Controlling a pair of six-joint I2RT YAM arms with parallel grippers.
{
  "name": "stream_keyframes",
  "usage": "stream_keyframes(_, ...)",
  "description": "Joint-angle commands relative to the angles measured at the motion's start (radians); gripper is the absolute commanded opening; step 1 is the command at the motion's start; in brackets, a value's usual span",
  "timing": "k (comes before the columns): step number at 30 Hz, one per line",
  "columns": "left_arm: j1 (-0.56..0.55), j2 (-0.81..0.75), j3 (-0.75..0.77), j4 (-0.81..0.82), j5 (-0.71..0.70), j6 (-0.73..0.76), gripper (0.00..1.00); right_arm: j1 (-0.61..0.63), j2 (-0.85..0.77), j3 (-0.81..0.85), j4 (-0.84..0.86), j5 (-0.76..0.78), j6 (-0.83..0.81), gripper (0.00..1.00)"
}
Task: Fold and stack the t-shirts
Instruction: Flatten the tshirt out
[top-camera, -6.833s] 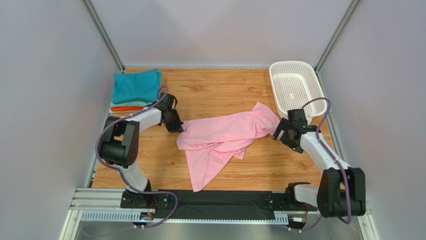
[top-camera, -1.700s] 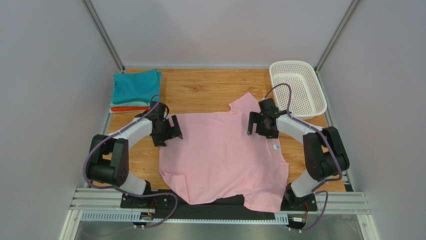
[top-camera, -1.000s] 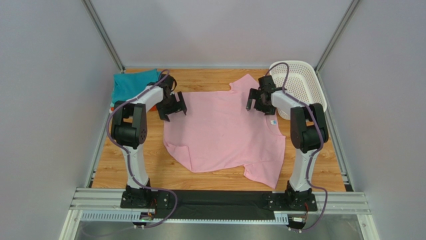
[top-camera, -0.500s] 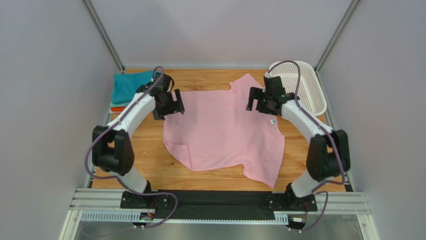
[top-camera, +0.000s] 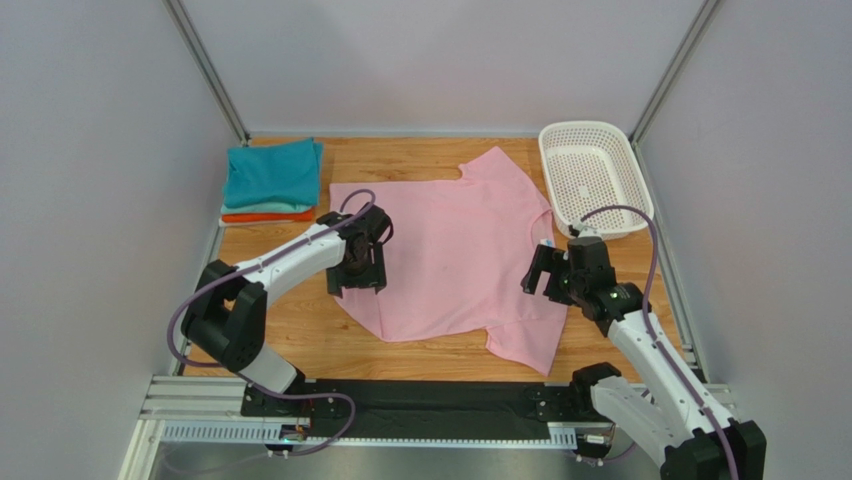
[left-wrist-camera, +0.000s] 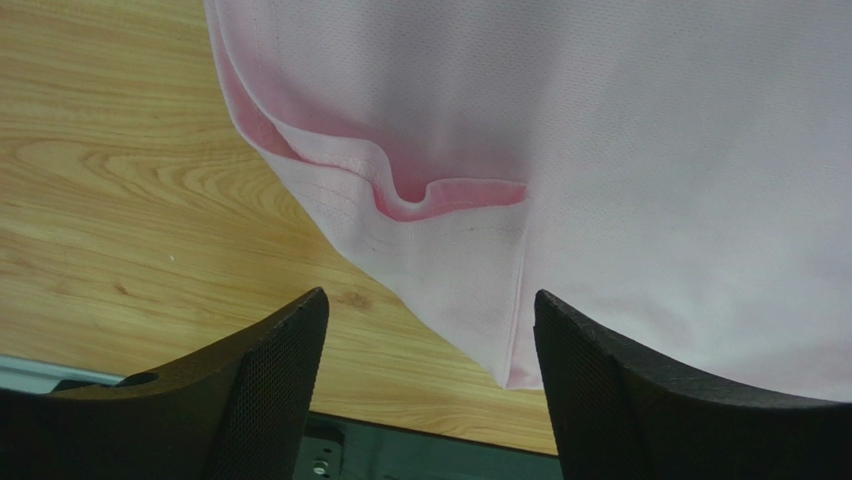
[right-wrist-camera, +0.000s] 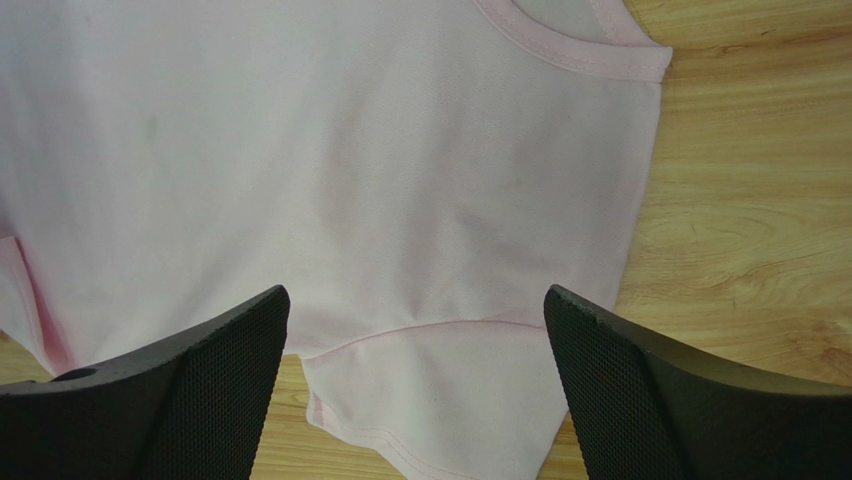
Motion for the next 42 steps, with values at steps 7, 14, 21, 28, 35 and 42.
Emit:
stream_keyframes(7,-0.041,0.176,0.159,-0.057,-0.090,-0.066,0.75,-0.002,-0.054,-0.015,0.014,-0.030,0.021,1.00)
stream_keyframes(14,-0.047,0.273,0.216,-0.071,-0.084,-0.072,0.63,-0.002,-0.034,-0.013,0.017,-0.026,0.017,1.00)
stream_keyframes(21,-0.050,0.304,0.182,-0.068,-0.113,-0.109,0.50,-0.003,-0.027,-0.016,0.020,-0.027,0.015,1.00)
stream_keyframes(28,-0.052,0.345,0.178,-0.054,-0.103,-0.097,0.30,-0.002,-0.024,-0.020,0.026,-0.036,0.011,1.00)
stream_keyframes(35,-0.058,0.270,0.116,-0.028,-0.089,-0.103,0.00,-0.002,-0.021,-0.021,0.031,-0.043,0.009,1.00)
stream_keyframes(42,-0.067,0.125,0.035,0.007,-0.078,-0.120,0.00,-0.002,-0.024,-0.023,0.034,-0.047,0.008,1.00)
